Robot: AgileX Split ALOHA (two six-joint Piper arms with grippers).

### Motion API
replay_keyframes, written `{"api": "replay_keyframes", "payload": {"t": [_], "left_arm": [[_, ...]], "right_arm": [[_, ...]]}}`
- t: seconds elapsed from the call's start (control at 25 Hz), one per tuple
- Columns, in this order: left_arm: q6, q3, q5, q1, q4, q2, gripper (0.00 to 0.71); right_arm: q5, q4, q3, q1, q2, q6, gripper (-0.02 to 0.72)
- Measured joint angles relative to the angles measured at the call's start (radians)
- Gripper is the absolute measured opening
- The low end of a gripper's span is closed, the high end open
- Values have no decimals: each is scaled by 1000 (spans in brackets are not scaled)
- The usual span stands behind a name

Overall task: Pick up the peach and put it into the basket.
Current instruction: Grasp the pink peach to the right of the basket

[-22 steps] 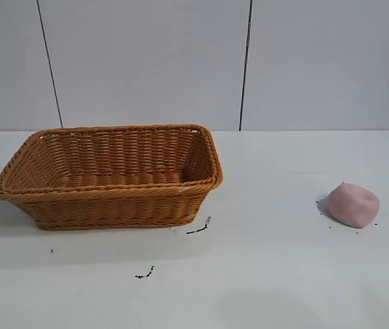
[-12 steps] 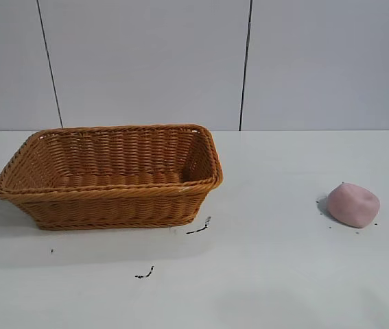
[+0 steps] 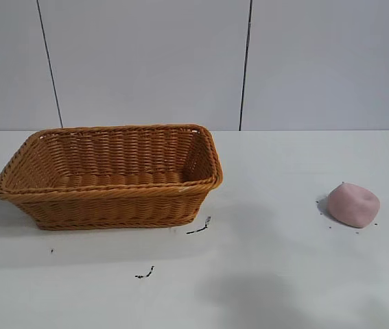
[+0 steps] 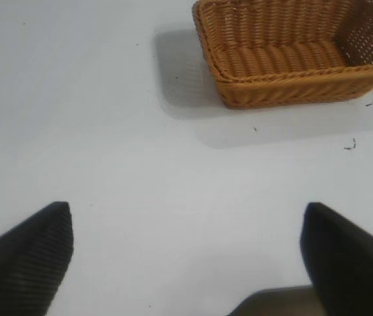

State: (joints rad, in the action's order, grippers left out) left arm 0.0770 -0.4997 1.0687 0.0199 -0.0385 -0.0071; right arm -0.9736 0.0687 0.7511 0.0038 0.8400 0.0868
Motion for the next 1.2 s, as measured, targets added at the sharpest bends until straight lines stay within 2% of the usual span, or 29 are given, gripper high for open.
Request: {"api": "replay_keyframes", "payload": {"t": [0.2, 0.56, 0.84, 1.2], "left_arm": [[0, 0, 0, 0, 0, 0, 692], [0, 0, 0, 0, 0, 0, 692], [0, 0, 0, 0, 0, 0, 692], [0, 0, 0, 0, 0, 0, 692]], "right_arm": [[37, 0, 149, 0, 367, 0, 689], [40, -6, 499, 11, 895, 0, 689], [47, -27, 650, 50, 1112, -30, 689], [98, -54, 665, 47, 1259, -38, 689]]}}
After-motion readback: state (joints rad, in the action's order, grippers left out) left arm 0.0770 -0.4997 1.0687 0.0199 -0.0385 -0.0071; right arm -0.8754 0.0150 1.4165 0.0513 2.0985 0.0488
